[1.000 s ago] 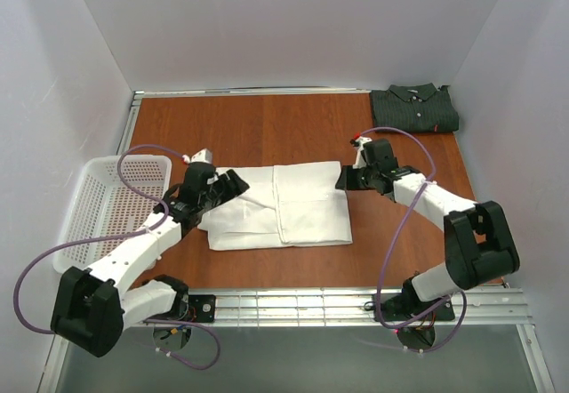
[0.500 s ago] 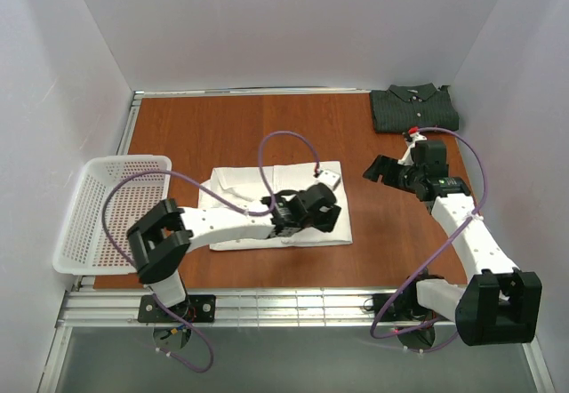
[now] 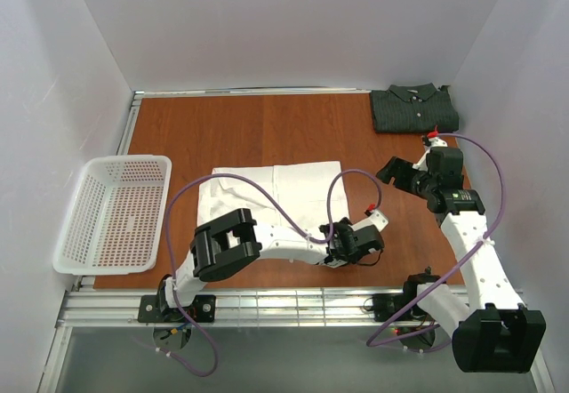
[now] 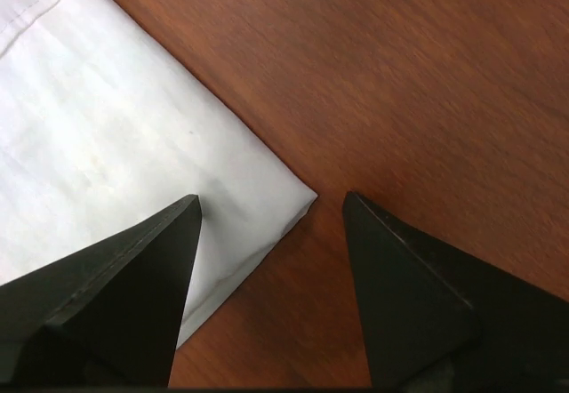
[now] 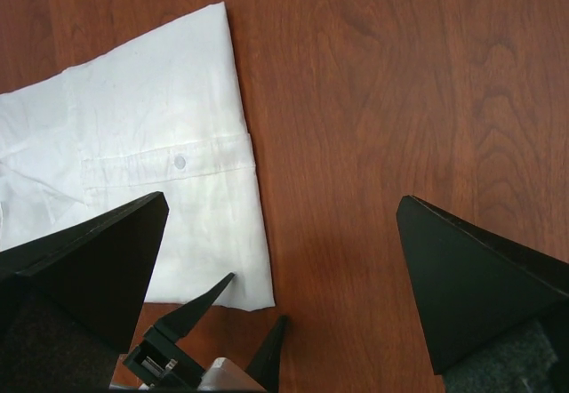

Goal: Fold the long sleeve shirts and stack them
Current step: Fold the shirt

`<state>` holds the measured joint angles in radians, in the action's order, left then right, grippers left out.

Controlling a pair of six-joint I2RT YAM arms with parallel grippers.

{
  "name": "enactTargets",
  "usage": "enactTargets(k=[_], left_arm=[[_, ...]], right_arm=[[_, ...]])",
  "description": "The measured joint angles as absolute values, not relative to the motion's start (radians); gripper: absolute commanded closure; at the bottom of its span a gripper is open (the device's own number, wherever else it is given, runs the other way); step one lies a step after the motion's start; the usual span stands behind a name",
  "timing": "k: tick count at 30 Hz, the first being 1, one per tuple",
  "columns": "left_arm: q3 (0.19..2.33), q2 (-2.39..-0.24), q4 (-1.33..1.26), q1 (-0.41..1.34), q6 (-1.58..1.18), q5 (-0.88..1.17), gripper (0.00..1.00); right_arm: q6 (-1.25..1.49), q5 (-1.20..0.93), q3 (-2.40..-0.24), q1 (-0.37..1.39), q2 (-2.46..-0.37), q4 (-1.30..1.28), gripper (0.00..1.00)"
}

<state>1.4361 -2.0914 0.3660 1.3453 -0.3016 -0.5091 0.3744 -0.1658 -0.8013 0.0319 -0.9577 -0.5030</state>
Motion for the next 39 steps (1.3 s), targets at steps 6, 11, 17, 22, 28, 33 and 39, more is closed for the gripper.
enactTargets(k=[6,11,17,22,28,33,39], left_arm=[[1.454,-2.117,0.361,1.358,-0.271,-0.556,0.56],[1.443,-2.12,0.358,1.367,-0.289,-0.588,0.79],[1.404,-2.112,0.339,1.37,-0.335,-0.634,1.0],[1.32,-2.049,0.324,1.362,-0.404,-0.629,1.0],[1.203,-1.922,0.321,1.322,-0.494,-0.556,1.0],[1.201,-1.892,0.3,1.301,-0.544,-0.503,1.0],[1.139,-1.835,0.242,1.295,-0.601,-0.434,1.0]], right_arm=[[0.38,-0.162,-0.773,0.02,-0.956,-0.513,0.02],[0.383,-0.166,-0.748,0.019,-0.956,-0.513,0.03],[0.392,-0.209,-0.699,0.014,-0.97,-0.485,0.05],[0.437,-0.302,-0.625,0.013,-1.002,-0.389,0.08],[0.532,-0.48,-0.496,0.02,-1.111,-0.191,0.09],[0.609,-0.596,-0.432,0.07,-1.238,-0.018,0.08],[0.678,-0.669,-0.409,0.134,-1.343,0.162,0.08]])
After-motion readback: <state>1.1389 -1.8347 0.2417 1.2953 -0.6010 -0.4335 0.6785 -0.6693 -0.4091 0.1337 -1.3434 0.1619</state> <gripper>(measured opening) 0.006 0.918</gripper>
